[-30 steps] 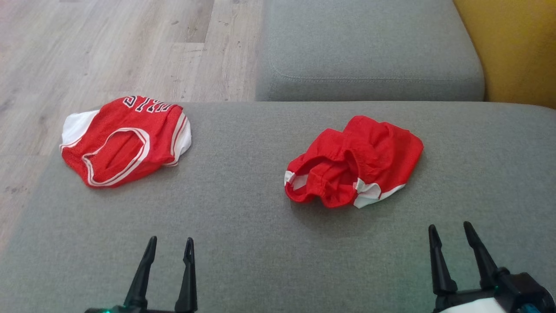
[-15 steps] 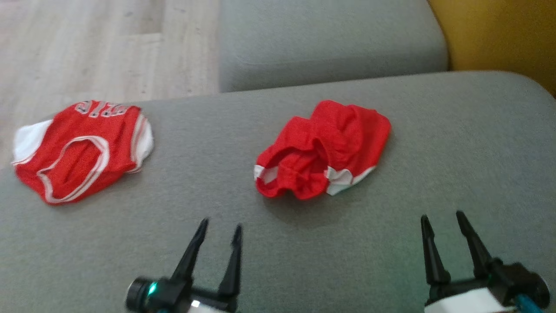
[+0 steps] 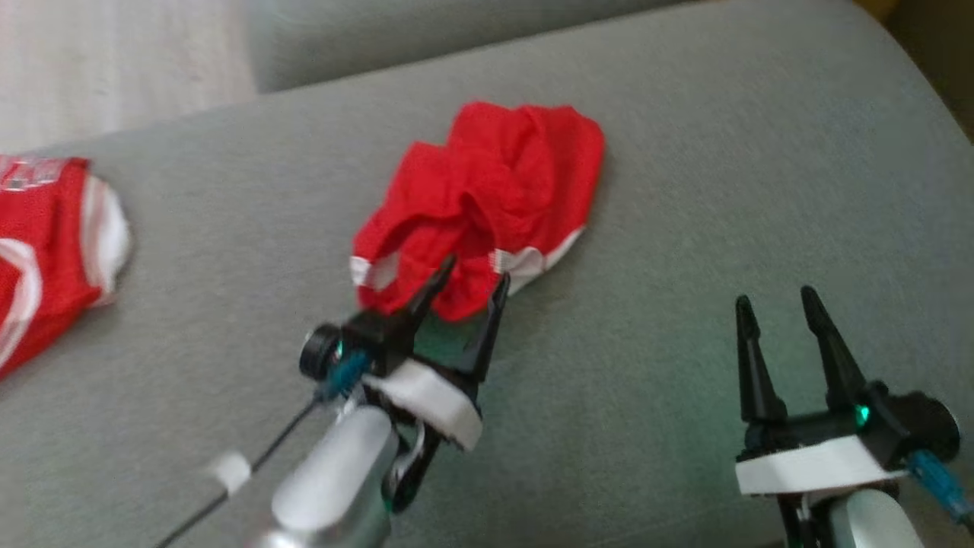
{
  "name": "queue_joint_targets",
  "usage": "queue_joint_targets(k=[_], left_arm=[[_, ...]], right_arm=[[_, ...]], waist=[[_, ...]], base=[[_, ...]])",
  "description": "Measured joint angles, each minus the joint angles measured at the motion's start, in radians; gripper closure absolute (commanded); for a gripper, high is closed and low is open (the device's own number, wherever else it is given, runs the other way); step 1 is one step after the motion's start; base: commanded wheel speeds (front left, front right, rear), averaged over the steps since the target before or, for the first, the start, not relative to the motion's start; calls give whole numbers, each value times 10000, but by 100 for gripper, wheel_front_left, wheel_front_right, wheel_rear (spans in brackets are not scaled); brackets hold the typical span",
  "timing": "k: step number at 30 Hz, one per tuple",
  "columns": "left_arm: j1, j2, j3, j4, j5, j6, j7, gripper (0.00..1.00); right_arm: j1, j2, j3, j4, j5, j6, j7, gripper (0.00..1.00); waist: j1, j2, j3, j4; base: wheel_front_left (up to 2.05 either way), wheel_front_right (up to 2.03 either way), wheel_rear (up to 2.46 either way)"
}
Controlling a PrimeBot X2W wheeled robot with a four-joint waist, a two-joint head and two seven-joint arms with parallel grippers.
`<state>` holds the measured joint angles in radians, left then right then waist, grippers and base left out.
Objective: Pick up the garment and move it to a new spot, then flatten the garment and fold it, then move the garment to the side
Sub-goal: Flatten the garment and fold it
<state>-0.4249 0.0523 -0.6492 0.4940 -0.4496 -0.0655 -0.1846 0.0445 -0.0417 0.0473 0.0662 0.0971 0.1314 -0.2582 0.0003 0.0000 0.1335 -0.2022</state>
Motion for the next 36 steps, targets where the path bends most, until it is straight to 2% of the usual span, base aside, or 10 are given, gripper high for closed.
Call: queue_joint_targets(k=[5, 7, 8, 9, 10, 15, 22, 31, 36], left_arm=[[-1036, -31, -40, 1400, -320, 215, 460, 0], [-1246, -29, -25, 1743, -742, 121, 570, 0], [-1318, -33, -27, 1883, -846, 36, 602, 21], [-1370, -36, -35, 1996, -968, 10, 604, 67], [-1427, -36, -59, 2105, -1034, -69, 600, 100], [-1629, -38, -332, 2474, -1461, -360, 872, 100], [-1988, -31, -1012, 2119, -1779, -583, 995, 100], [-4864, 77, -1839, 351, -2660, -594, 1630, 100], [-5707, 616, -1778, -637, -3425, -604, 1772, 100]], right_arm=[[-224, 0, 209, -10, 88, 0, 0, 0], [-248, 2, 228, -10, 88, 0, 0, 0], [-261, 0, 226, -10, 94, 0, 0, 0], [-284, 0, 228, -8, 123, 0, 0, 0], [-318, 0, 215, -8, 176, -2, 0, 0], [-356, 2, 173, 8, 188, -2, 0, 0], [-331, 0, 188, 65, 188, 0, 0, 0], [-63, -2, 259, 119, 173, -2, 0, 0], [272, -2, 228, 119, 173, 0, 0, 0]], waist=[[0, 0, 597, -585], [-1, 0, 784, -812], [-1, 0, 864, -917], [-1, 0, 929, -1013], [-1, 0, 984, -1103], [-1, 0, 945, -1367], [-4, 0, 464, -1465], [-5, 0, -379, -1422], [-4, 0, -617, -974]], base=[[0, 0, 0], [0, 0, 0], [0, 0, 0], [0, 0, 0], [0, 0, 0], [0, 0, 0], [0, 0, 0], [0, 0, 0], [0, 0, 0]])
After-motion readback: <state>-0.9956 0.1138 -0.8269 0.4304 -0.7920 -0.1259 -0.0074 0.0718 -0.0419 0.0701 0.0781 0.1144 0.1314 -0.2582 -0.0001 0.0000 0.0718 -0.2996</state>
